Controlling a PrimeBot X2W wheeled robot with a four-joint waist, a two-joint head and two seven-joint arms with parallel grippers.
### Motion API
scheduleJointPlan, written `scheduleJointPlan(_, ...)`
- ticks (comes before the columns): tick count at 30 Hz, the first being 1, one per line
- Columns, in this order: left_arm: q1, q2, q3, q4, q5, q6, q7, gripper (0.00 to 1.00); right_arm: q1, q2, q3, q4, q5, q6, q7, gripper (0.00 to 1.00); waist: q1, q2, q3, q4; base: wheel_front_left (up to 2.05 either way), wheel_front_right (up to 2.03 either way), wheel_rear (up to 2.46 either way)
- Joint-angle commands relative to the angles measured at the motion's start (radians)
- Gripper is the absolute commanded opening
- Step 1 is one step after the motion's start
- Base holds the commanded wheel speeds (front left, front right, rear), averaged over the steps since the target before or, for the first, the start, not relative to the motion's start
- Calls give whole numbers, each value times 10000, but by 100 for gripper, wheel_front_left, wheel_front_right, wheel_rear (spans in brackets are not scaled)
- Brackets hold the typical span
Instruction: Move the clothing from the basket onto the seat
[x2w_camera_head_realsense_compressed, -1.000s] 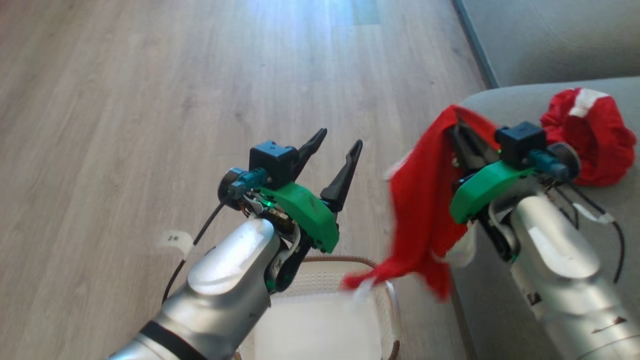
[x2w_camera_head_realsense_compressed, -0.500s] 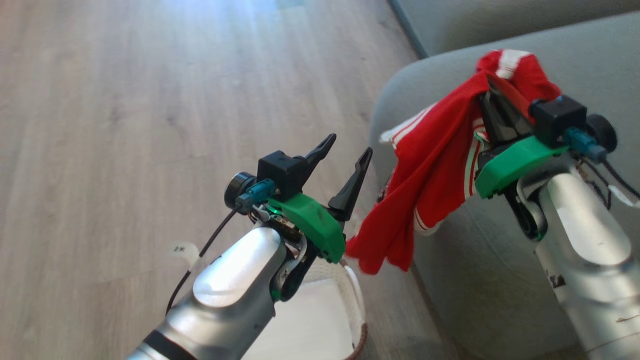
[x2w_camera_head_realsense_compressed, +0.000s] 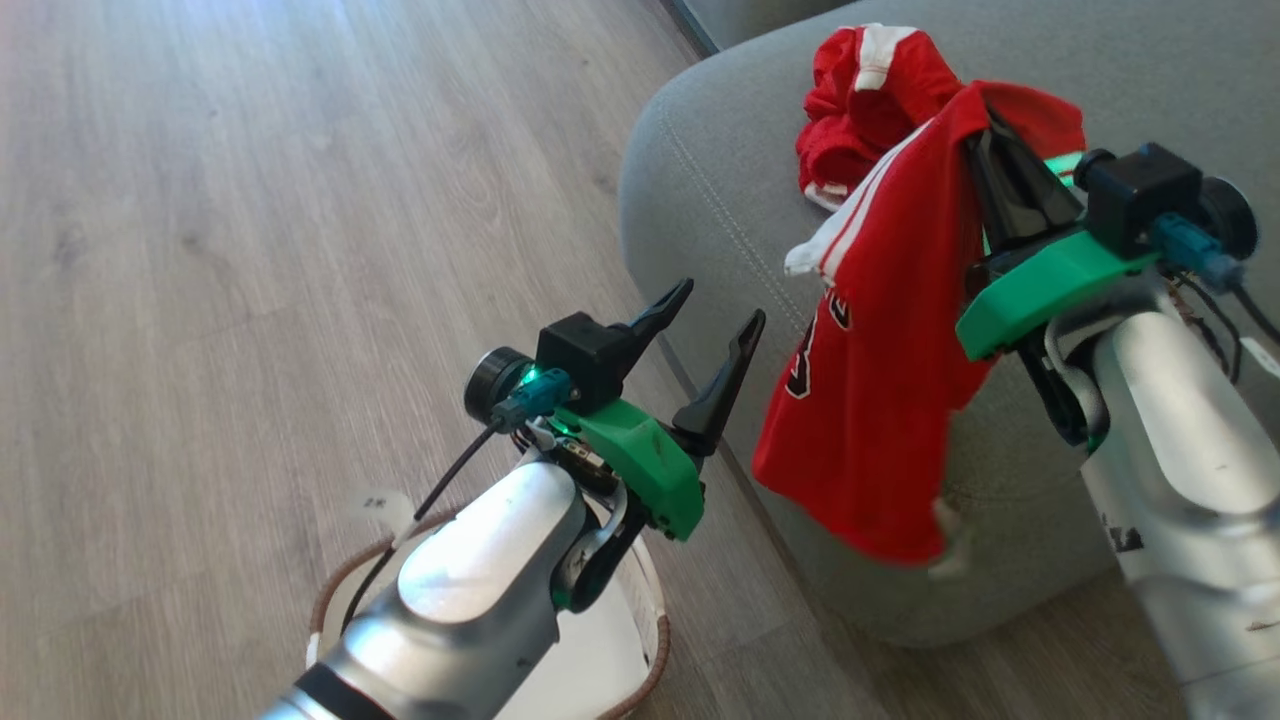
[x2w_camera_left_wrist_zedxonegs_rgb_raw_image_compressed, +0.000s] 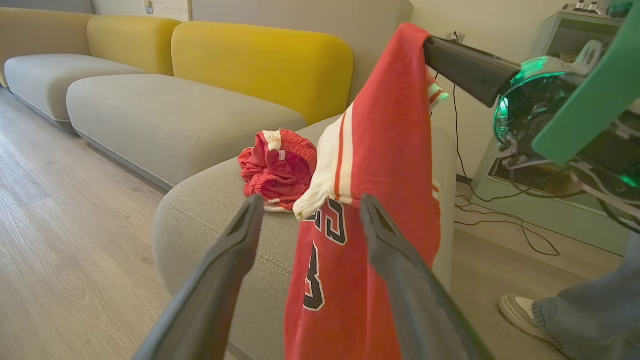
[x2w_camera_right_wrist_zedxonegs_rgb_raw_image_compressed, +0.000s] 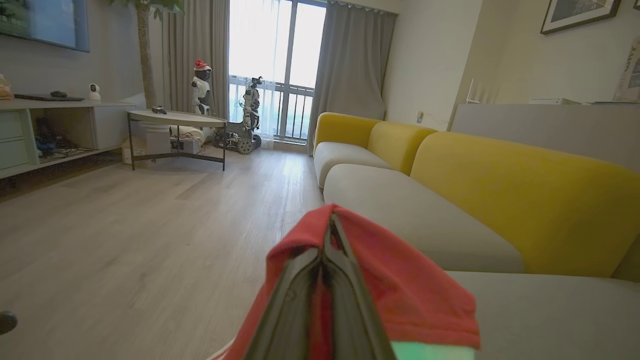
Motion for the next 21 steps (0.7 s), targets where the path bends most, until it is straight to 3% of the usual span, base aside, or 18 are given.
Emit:
scheduleJointPlan(1, -309, 77, 288, -338, 16, -13, -125, 100, -656, 7, 51, -349, -50, -4, 26, 0, 0, 0, 36, -16, 0, 0, 0)
scheduleJointPlan(9, -223, 77, -15, -512, -144, 21, -125, 100, -2090, -531, 179, 444, -34, -4, 423, 0, 0, 0, 198, 400, 0, 0, 0)
scheduleJointPlan(17, -435, 76, -181, -863, 80, 195, -126, 100, -5202, -981, 96, 2166, -159, -4, 792, 0, 0, 0, 1008, 1140, 0, 0, 0)
scheduleJointPlan(21, -768, 77, -343, -894, 410, 201, -126, 100, -6982, -1445, -415, 3414, -654, -4, 971, 0, 0, 0, 1760, 1646, 0, 0, 0)
